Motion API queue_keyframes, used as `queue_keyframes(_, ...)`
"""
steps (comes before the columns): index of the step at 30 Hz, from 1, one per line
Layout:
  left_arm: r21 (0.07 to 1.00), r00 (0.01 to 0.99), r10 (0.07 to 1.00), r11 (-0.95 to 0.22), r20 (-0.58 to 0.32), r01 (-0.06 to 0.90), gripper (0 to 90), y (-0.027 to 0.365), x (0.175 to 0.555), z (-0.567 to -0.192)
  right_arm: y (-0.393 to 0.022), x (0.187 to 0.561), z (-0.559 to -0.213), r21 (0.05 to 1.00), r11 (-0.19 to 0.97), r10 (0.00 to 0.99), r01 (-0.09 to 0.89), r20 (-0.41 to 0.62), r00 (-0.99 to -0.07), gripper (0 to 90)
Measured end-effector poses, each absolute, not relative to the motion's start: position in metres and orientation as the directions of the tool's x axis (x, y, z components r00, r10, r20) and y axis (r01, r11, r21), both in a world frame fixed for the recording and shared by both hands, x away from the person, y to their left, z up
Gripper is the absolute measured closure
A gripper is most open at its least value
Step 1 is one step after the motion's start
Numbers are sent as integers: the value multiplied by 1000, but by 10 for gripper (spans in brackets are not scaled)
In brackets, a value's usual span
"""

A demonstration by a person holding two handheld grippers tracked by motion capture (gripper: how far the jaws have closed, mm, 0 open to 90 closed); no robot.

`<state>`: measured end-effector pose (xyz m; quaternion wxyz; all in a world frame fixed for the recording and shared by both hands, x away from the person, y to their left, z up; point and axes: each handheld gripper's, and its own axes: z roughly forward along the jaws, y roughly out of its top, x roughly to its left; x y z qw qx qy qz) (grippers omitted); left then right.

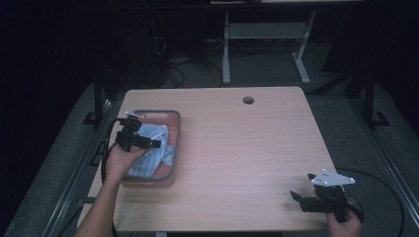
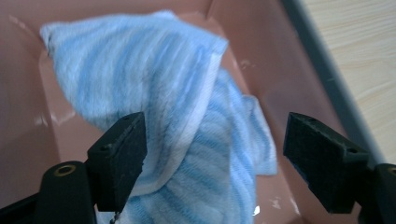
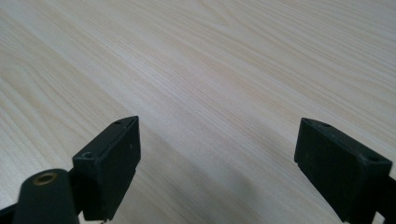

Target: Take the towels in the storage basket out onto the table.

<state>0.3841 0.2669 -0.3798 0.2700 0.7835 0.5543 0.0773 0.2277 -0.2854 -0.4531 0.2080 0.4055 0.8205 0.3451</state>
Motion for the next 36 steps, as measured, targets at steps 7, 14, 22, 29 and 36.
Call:
queue_keyframes(7,438,359,924,-270,-132,857,253,256,390,-390,-285,227,-453,736,430,810,523,-59,-583,139)
queue_keyframes(14,349,364,932,-338,-9,874,267,241,396,-405,-285,227,-453,736,430,810,523,-59,-584,139)
queue_keyframes(22,274,445,894,-442,55,854,412,232,398,-409,-283,229,-454,733,431,809,526,-55,-585,139)
queue_keyframes(29,236,443,891,-454,102,859,530,227,401,-413,-282,228,-454,735,436,805,519,-61,-590,139)
queue_keyframes(36,222,437,893,-449,104,865,581,226,403,-414,-280,227,-453,736,441,803,513,-68,-592,139)
